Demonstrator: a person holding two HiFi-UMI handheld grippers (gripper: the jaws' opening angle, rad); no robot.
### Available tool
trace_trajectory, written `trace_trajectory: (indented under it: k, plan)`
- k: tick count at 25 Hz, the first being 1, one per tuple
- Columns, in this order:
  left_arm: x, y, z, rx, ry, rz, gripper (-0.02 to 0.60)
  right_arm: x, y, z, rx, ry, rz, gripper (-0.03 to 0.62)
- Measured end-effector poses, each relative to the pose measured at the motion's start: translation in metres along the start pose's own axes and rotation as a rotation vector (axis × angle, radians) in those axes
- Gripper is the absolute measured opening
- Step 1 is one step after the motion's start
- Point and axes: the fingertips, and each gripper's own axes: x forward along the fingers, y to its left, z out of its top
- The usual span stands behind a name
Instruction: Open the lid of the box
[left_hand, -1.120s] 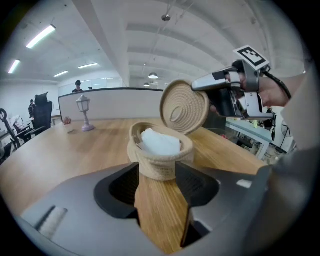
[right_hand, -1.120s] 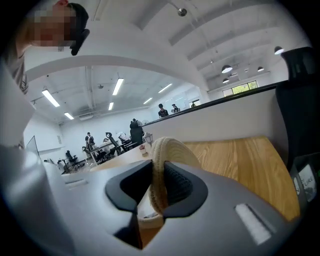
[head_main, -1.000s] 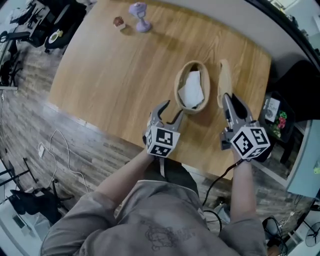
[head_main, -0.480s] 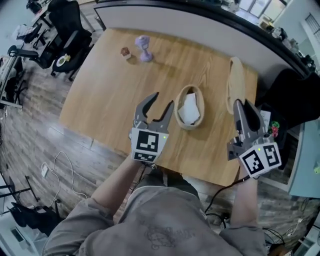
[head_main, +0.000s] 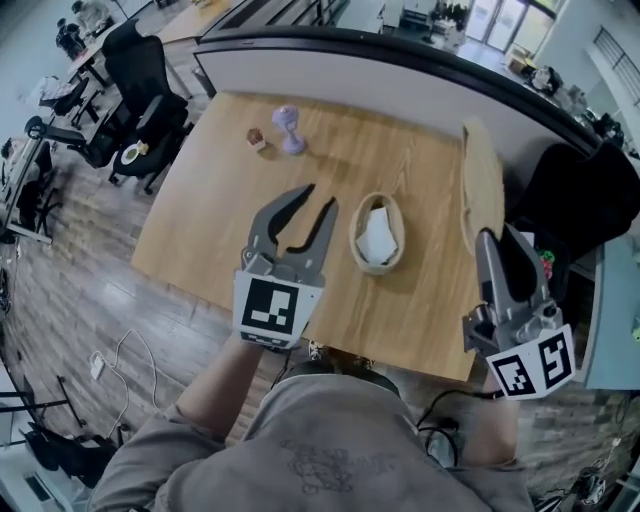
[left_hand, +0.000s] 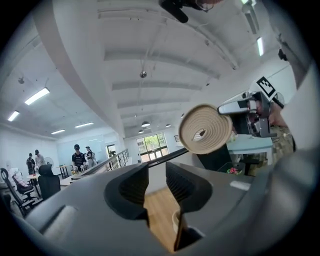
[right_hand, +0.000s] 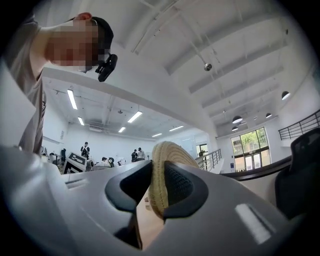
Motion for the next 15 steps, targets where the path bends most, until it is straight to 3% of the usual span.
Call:
trace_trajectory:
  k: [6, 12, 15]
  plan:
    - [-0.024, -0.015, 0.02, -0.035, -0.03, -0.03, 0.091, -0.03, 0.009, 0.01, -0.009, -0.006, -0.032, 0.084]
    - [-0.034, -0.03, 0.0, -0.036, 0.015, -0.093, 0.068, -0.039, 0.012, -0.016, 0.05, 0.047, -0.055, 0.083]
    - [-0.038, -0.034, -0.009, -0.046, 0.014, -0.106, 0.009, -0.039, 0.016, -0.037, 0.095, 0.082, -0.061, 0.083]
